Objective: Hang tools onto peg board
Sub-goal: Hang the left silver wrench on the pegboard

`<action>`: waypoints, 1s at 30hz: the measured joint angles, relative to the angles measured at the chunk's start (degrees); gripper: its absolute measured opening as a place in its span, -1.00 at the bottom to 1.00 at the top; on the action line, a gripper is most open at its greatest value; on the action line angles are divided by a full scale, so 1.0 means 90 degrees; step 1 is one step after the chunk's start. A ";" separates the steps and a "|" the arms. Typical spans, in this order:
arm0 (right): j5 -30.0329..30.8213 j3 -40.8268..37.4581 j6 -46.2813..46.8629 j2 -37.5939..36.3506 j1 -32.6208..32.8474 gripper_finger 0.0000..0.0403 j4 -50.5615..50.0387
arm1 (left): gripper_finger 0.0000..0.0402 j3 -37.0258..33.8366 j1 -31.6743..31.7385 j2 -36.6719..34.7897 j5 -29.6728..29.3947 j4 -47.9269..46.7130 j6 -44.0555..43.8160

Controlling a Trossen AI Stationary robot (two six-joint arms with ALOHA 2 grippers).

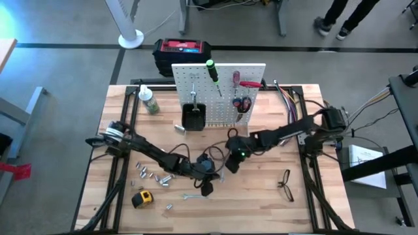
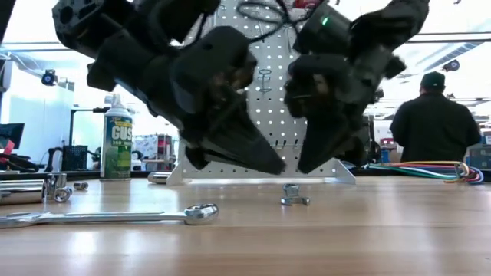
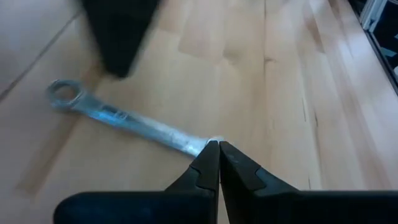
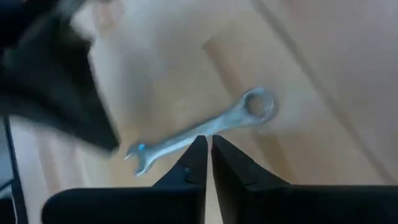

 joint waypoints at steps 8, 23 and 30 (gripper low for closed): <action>0.0007 -0.0009 -0.0171 0.0360 -0.0480 -0.47 0.0077 | -1.00 0.0177 0.0208 0.0288 0.0582 -0.0026 0.0081; -0.0385 0.0044 -0.0310 0.0562 -0.0466 -0.13 0.0201 | -1.00 0.0196 0.0446 0.0296 0.0869 -0.0695 -0.0321; -0.1087 0.0023 0.0057 0.0556 -0.0107 -0.20 0.0570 | -1.00 0.0210 0.0461 0.0235 0.0864 -0.1170 -0.0438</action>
